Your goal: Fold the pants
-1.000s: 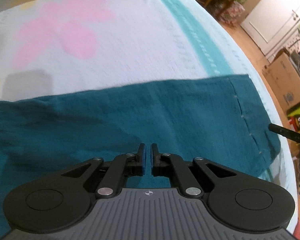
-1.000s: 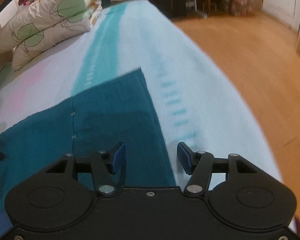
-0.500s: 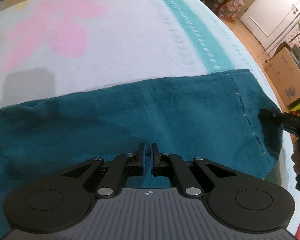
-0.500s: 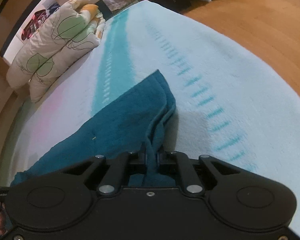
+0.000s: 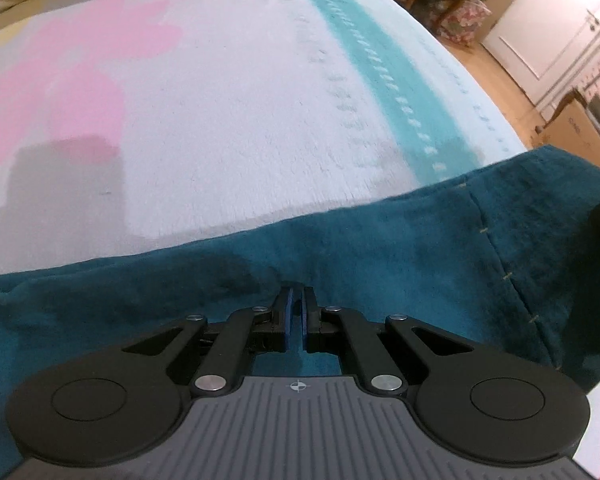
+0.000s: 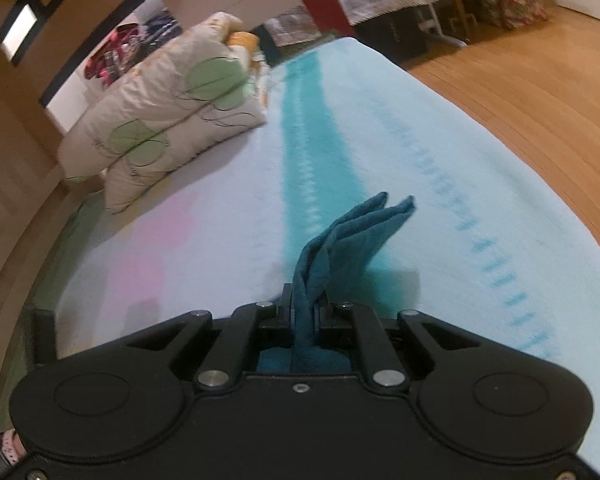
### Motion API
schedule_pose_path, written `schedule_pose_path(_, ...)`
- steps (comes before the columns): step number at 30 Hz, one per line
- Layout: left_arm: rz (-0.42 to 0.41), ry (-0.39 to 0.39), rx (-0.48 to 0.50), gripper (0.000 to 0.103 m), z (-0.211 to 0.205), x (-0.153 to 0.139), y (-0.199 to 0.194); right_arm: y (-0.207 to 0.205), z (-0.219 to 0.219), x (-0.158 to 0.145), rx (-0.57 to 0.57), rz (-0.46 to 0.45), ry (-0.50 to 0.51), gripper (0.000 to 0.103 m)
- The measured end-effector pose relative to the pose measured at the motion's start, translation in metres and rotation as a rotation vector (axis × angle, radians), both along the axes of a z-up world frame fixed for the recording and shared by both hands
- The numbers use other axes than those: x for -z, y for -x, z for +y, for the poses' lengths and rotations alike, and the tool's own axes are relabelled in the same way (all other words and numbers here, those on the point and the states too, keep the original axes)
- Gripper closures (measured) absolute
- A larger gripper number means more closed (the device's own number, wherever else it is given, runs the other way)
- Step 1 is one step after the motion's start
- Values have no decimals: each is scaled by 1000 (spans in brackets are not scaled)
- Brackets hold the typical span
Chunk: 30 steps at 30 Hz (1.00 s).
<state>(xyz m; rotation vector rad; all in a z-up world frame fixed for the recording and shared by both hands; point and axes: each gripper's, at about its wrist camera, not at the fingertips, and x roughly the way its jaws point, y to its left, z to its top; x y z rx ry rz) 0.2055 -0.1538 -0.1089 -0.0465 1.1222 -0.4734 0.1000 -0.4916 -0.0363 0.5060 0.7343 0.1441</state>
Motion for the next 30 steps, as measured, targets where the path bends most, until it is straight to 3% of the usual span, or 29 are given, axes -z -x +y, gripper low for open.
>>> schedule_pose_path(8,-12,36,-117,98,101,-26,24,-4,92,-58,-115,-73,0,87)
schedule_pose_path(14,-54,19,-210,98,191,-40,54,-8,193,-70,-279,-119,-56,87)
schedule_pose_path(18,-58,2,-284,98,240,-42,76,-14,270,-44,-392,-86,-73,86)
schedule_pose_path(21,-47,-5,-337,98,268,-39,89,-17,320,-7,-454,-29,-77,86)
schedule_pose_path(24,-25,2,-384,98,289,-36,100,-16,360,32,-489,32,-4,83)
schedule_pose_path(26,-14,9,-406,98,299,-37,106,-12,377,54,-520,58,35,76)
schedule_pose_path(27,-10,13,-413,98,300,-37,108,-11,380,62,-534,70,33,66)
schedule_pose_path(30,-10,31,-426,98,303,-43,112,-5,372,67,-553,72,-37,52)
